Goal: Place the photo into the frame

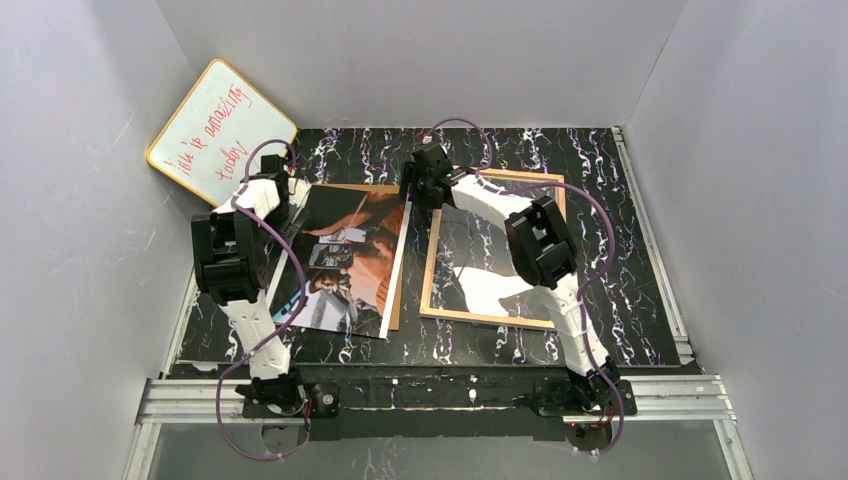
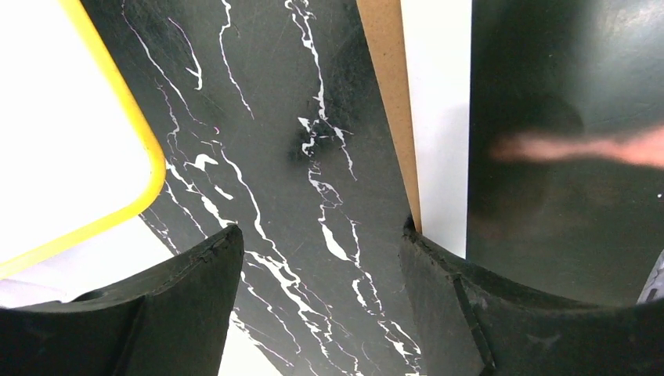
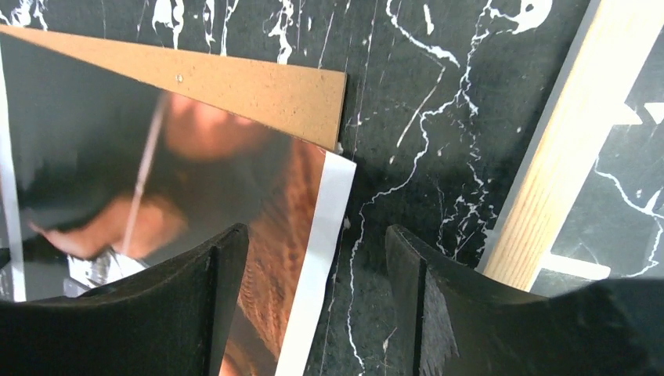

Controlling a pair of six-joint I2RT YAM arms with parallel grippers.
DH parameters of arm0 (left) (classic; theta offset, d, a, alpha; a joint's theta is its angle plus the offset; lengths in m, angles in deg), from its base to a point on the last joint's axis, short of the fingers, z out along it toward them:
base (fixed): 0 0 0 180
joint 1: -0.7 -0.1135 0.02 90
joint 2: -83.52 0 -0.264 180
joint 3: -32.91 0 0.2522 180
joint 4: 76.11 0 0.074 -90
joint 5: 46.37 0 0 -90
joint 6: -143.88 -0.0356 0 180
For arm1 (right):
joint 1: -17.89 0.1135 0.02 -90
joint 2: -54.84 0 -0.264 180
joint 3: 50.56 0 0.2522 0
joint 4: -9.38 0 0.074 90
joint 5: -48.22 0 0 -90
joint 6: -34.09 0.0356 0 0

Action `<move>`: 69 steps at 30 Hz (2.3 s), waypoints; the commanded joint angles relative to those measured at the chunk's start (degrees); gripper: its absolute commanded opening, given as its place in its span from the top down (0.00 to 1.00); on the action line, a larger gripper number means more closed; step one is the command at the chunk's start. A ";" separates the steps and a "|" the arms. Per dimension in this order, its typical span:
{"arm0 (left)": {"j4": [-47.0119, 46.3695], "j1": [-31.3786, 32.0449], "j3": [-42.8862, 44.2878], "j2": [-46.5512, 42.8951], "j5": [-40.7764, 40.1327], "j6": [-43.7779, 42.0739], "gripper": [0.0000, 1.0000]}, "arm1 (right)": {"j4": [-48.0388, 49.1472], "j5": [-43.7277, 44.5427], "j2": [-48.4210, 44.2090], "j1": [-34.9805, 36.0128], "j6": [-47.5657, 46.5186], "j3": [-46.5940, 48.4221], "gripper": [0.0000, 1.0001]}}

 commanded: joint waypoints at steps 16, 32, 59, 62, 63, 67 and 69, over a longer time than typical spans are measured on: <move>-2.77 1.52 -4.55 1.75 0.26 -0.29 0.30 | 7.74 -7.59 3.18 -2.60 6.62 -0.92 0.52; -3.32 1.74 -6.03 1.07 0.17 -0.71 0.30 | 9.50 -8.73 -0.54 -2.24 6.61 -1.19 0.82; 12.95 -0.92 11.68 -3.56 5.09 3.30 0.02 | 4.81 -4.01 -24.25 -4.36 -3.13 -10.46 0.99; 15.56 -0.90 13.29 -6.10 7.32 3.36 0.02 | 2.17 -3.46 -34.62 -8.57 -4.58 -15.59 0.99; 16.40 -0.94 13.32 -6.88 8.10 3.46 0.02 | 1.05 -3.46 -37.84 -10.53 -5.00 -17.36 0.99; 17.59 -0.81 11.55 -9.75 9.98 3.50 0.02 | -5.71 -0.67 -51.36 -19.84 -7.48 -20.32 0.99; 17.71 -0.78 10.16 -10.96 10.22 3.40 0.02 | -9.59 0.95 -57.11 -25.17 -9.43 -18.32 0.99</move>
